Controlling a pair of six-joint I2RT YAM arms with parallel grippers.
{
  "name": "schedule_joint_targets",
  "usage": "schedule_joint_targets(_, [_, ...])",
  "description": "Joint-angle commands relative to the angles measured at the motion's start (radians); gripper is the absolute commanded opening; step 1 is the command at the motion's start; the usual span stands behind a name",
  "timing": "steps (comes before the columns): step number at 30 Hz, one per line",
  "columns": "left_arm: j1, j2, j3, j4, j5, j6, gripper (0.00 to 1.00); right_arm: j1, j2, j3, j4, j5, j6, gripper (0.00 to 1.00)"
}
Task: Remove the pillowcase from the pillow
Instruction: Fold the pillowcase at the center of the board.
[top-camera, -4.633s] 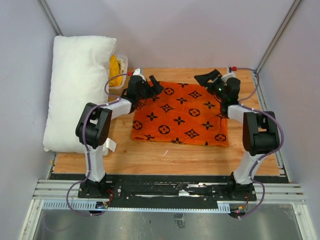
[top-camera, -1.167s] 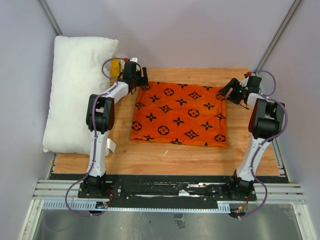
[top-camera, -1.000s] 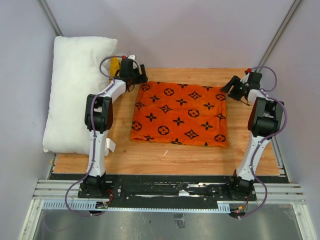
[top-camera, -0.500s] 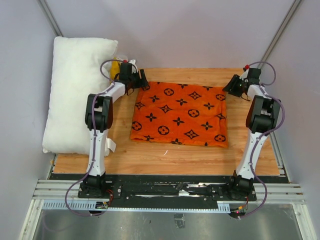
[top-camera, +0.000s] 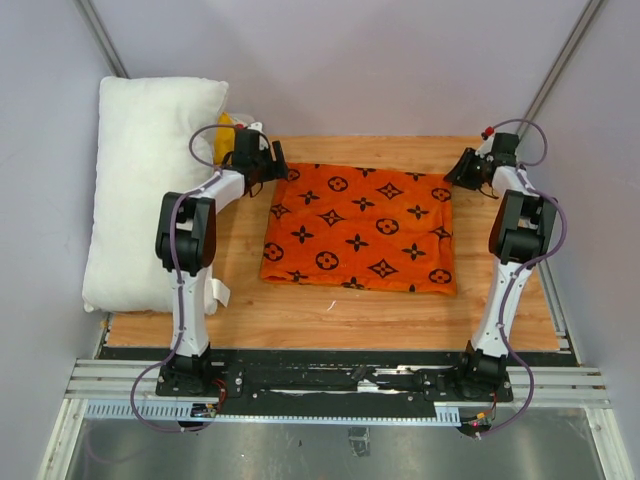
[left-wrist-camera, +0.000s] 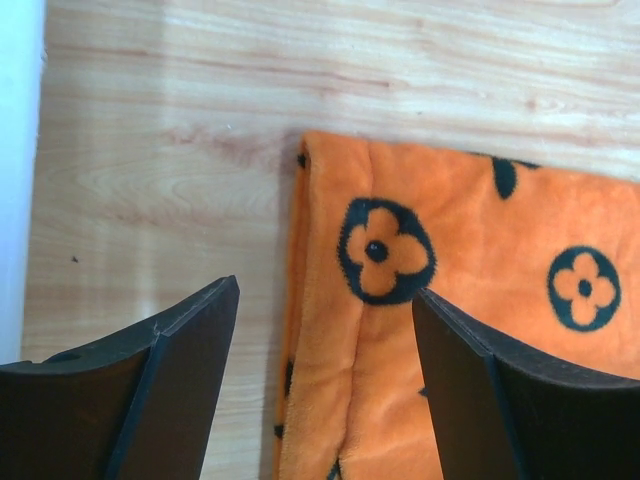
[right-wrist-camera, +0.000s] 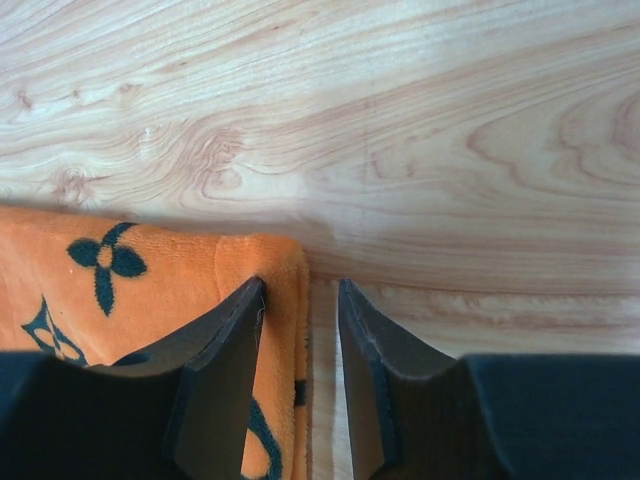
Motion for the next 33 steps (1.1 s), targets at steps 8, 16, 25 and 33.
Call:
schedule_joint_targets(8, [-0.013,0.133,0.226,-0.104,-0.087,0.019,0.76,0.033,0.035,0.020,-0.038,-0.083,-0.032,0.45])
schedule_joint_targets(16, [-0.013,0.188,0.261,-0.111,-0.077,0.013,0.76,0.032,0.037,0.017,-0.042,-0.085,-0.031,0.32])
schedule_joint_targets(25, [-0.013,0.249,0.308,-0.128,-0.063,0.010,0.75,0.030,0.028,0.017,-0.051,-0.087,-0.036,0.01])
schedule_joint_targets(33, [0.005,0.292,0.321,-0.091,0.012,-0.024,0.59,0.030,0.015,0.007,-0.047,-0.096,-0.037,0.01])
